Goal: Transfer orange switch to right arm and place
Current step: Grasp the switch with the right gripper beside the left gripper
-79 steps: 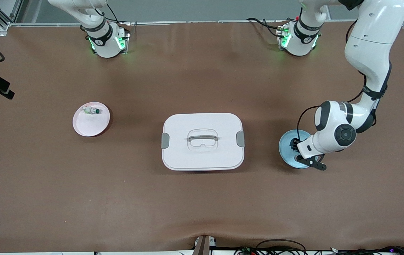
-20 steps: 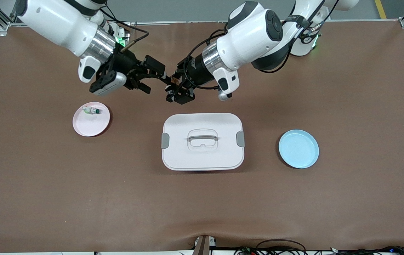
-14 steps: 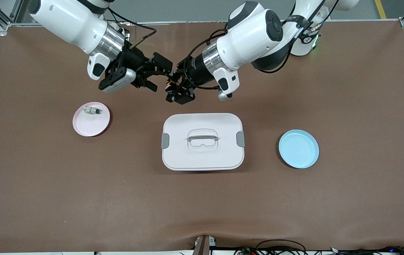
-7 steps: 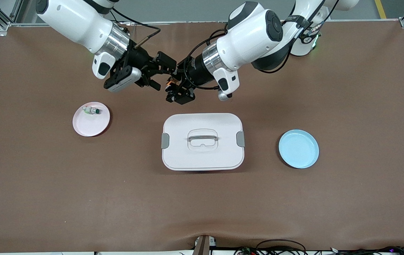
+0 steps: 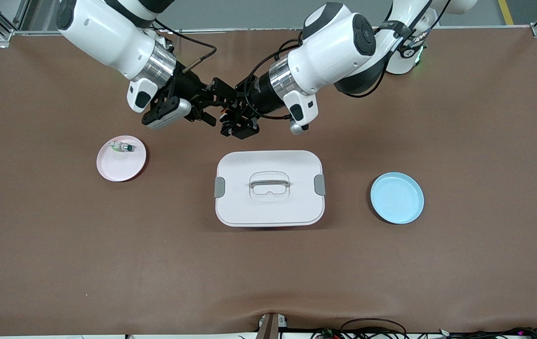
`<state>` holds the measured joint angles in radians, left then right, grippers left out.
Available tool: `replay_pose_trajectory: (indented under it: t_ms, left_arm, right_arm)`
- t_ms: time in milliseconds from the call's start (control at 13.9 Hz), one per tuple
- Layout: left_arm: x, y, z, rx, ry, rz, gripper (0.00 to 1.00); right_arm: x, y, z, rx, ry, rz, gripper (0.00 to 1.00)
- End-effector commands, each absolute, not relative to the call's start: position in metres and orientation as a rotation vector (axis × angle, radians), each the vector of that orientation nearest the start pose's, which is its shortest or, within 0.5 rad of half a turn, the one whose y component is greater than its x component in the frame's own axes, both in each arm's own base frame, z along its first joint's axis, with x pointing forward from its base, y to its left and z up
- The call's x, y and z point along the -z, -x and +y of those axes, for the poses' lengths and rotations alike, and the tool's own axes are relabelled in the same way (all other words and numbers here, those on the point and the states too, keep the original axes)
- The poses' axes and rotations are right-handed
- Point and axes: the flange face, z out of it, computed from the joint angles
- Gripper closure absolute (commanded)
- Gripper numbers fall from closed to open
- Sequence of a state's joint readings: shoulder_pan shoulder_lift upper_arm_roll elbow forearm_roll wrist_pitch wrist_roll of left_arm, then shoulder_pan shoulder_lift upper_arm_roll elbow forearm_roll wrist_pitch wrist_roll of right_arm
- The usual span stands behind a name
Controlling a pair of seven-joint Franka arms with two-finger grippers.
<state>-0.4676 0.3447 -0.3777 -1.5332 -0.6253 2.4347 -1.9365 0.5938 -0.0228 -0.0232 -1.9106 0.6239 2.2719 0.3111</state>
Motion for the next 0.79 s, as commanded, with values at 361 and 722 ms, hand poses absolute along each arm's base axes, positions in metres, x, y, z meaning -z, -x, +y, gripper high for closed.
replay_pose_trajectory:
  t_ms: [361, 722]
  left_arm:
    - [-0.5376, -0.4941, -0.5007, 0.698, -1.737, 1.658, 0.79]
    - [-0.5393, -0.4961, -0.4984, 0.693, -1.735, 1.657, 0.0]
  right_arm:
    - [-0.5502, -0.4856, 0.3322, 0.138, 2.483, 0.082, 1.0]
    - [-0.551, -0.4853, 0.3331, 0.138, 2.481, 0.079, 1.0]
